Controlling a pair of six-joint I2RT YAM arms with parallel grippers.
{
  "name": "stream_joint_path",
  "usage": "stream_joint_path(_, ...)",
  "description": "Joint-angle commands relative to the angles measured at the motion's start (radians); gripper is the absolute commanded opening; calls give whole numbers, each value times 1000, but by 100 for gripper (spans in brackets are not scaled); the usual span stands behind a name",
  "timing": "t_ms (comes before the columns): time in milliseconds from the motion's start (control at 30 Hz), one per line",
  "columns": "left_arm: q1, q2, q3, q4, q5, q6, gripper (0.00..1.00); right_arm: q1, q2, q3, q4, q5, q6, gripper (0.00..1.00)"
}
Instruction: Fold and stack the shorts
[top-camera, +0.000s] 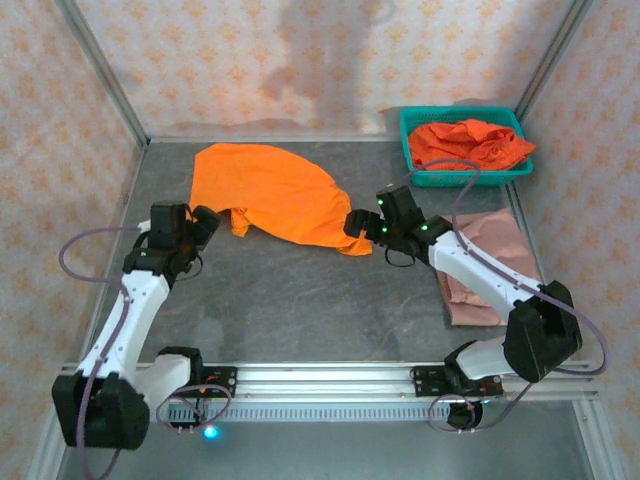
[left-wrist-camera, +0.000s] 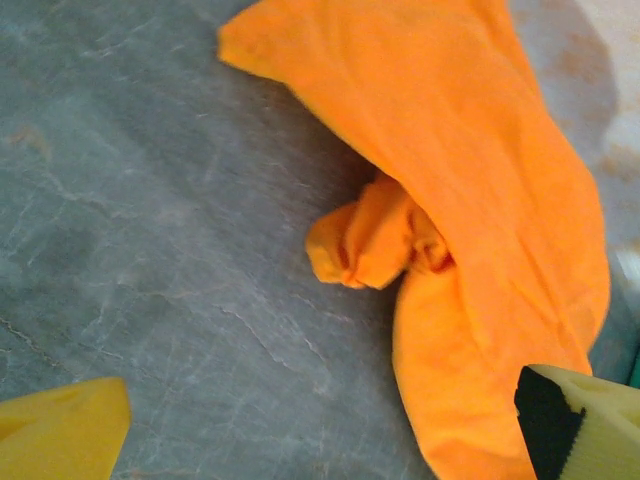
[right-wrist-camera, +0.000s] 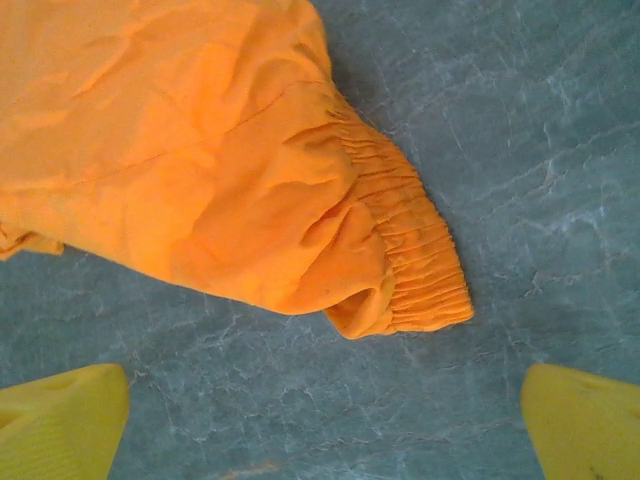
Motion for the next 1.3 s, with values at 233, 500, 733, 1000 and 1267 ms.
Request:
stream_joint_path(233, 172, 353, 43, 289, 292, -234, 100, 2, -27, -65, 176, 17, 205, 97)
stream_joint_path(500, 188, 592, 157, 461, 331, -301, 92, 0, -102, -133, 239, 11, 270, 97)
stream_joint_path(733, 188, 763, 268, 490, 361, -316, 80, 0, -136, -159, 223, 16, 274, 97)
stream_joint_path(1000, 188, 830, 413, 402, 324, -236, 40, 0, -131, -175, 208, 26, 268, 97)
stream_joint_path(1267, 175, 751, 596, 239, 307, -106, 0, -1, -82, -172, 193, 17, 219, 95)
